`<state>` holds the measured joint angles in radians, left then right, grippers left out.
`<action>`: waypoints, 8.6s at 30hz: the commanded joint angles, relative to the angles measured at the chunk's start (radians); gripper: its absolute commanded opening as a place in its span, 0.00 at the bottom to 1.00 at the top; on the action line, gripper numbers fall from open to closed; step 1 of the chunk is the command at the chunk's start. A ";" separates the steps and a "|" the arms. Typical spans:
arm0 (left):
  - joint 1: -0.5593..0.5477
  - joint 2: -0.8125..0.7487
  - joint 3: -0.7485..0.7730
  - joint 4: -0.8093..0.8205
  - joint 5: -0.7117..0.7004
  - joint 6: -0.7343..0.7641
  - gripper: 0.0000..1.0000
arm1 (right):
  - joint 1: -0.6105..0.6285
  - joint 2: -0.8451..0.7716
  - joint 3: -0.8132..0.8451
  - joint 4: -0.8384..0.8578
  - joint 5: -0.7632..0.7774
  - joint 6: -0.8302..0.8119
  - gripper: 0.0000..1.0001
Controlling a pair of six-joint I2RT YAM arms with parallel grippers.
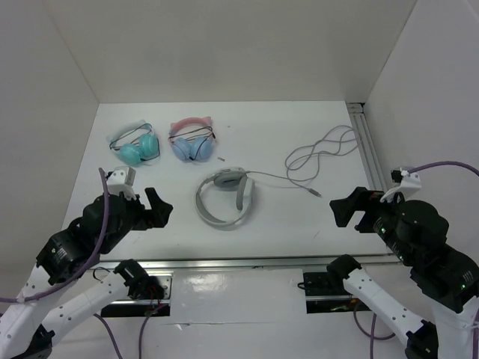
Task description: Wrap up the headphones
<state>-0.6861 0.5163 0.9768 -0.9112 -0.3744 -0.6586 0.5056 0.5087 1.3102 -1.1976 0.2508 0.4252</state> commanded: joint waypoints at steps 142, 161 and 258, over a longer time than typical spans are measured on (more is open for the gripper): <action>0.642 0.651 1.013 -0.342 0.146 0.136 0.00 | 0.079 0.800 -0.520 1.501 -0.489 -0.401 0.15; 0.286 0.570 0.465 0.106 -0.217 0.345 0.00 | 0.585 0.441 -0.273 1.066 0.409 -0.425 0.00; -0.455 0.458 0.554 0.276 -0.113 0.464 0.00 | 0.162 0.766 -0.339 1.386 -0.847 -0.388 0.48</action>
<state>-1.1336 1.0412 1.4567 -0.7876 -0.5068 -0.1020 0.6807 1.2362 1.0317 0.0059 -0.5095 -0.0193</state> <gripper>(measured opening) 0.120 0.470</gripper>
